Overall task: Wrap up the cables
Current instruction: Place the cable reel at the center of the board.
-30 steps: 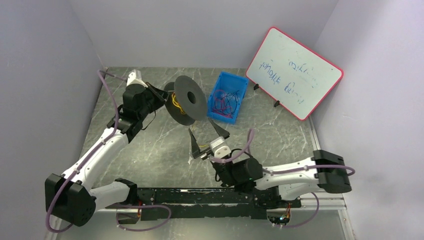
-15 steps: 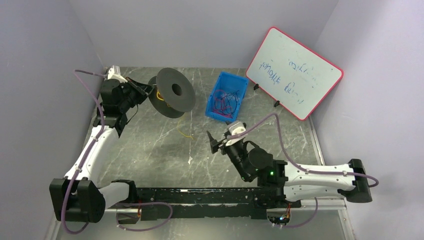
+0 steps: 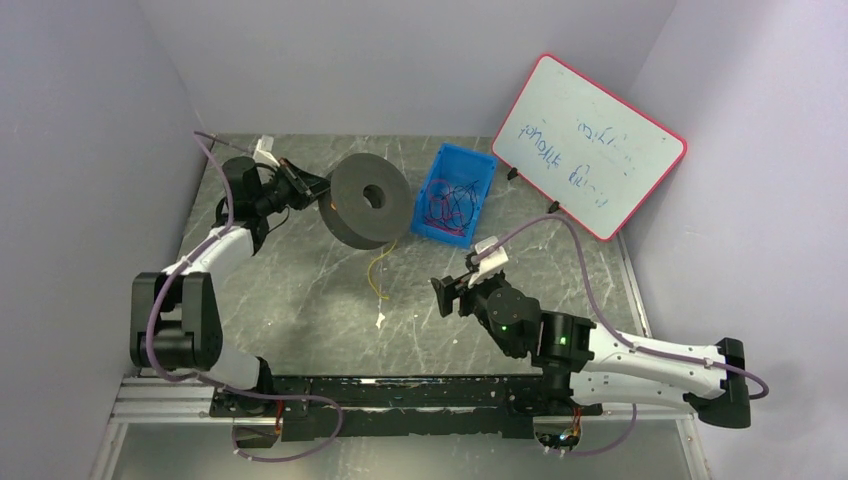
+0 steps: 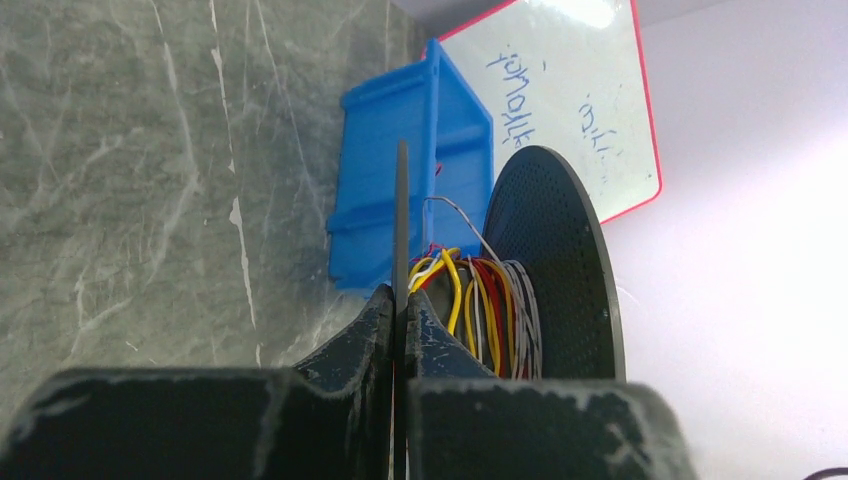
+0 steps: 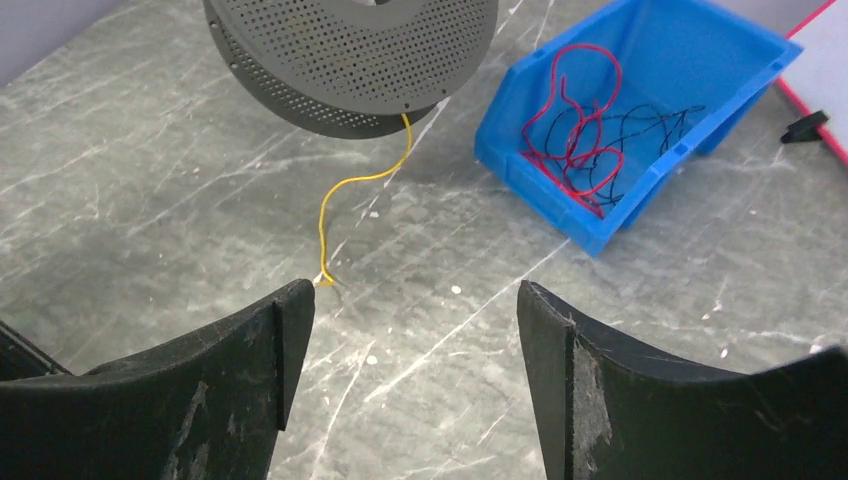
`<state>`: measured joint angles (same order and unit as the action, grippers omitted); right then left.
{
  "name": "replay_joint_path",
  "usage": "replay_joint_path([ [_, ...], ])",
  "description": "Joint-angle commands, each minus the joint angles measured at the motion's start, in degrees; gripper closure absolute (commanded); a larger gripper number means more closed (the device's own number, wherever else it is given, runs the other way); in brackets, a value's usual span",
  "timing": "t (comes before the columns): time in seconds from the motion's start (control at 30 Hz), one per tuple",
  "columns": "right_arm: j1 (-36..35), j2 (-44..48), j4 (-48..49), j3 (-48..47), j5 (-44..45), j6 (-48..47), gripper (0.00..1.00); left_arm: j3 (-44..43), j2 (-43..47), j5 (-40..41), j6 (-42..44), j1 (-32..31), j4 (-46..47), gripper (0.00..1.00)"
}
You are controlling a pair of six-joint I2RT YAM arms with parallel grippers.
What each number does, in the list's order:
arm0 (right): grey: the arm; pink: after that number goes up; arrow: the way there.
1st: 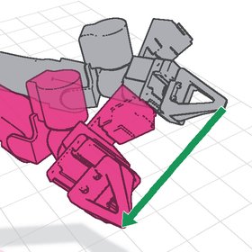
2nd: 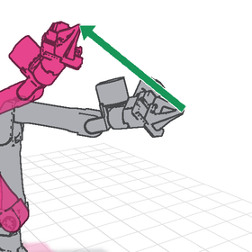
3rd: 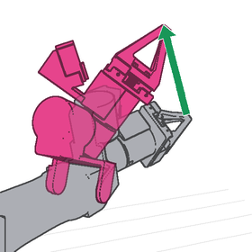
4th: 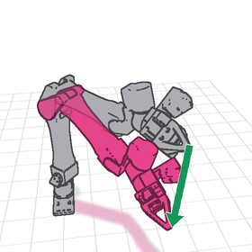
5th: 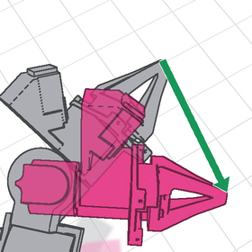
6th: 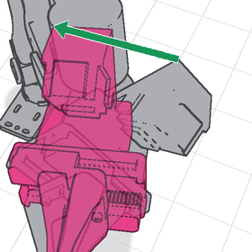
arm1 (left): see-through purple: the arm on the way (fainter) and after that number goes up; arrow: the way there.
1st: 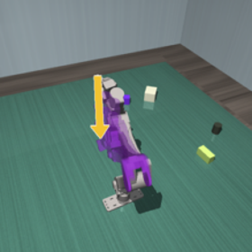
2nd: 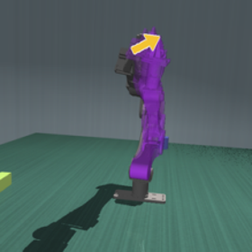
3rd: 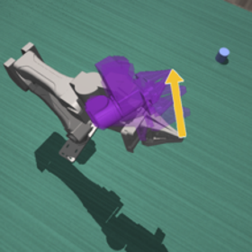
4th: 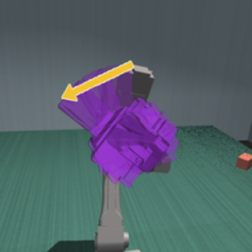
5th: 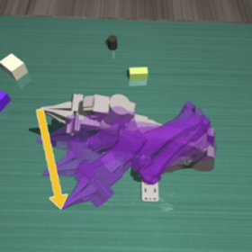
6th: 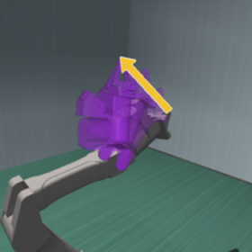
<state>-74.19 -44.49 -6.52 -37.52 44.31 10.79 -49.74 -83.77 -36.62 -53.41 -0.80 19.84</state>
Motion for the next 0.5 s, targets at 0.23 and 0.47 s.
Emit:
replay_joint_path([
  [0.23, 0.90, 0.76, 0.51, 4.45, -3.49, 3.12, 0.21, 1.88, -6.46, -5.40, 1.55, 0.46, 11.69, 0.93],
  [0.47, 1.81, -0.55, 1.16, 6.10, -3.80, 4.30, 0.19, 4.73, -11.44, -4.26, 1.78, 0.49, 14.80, 0.93],
])
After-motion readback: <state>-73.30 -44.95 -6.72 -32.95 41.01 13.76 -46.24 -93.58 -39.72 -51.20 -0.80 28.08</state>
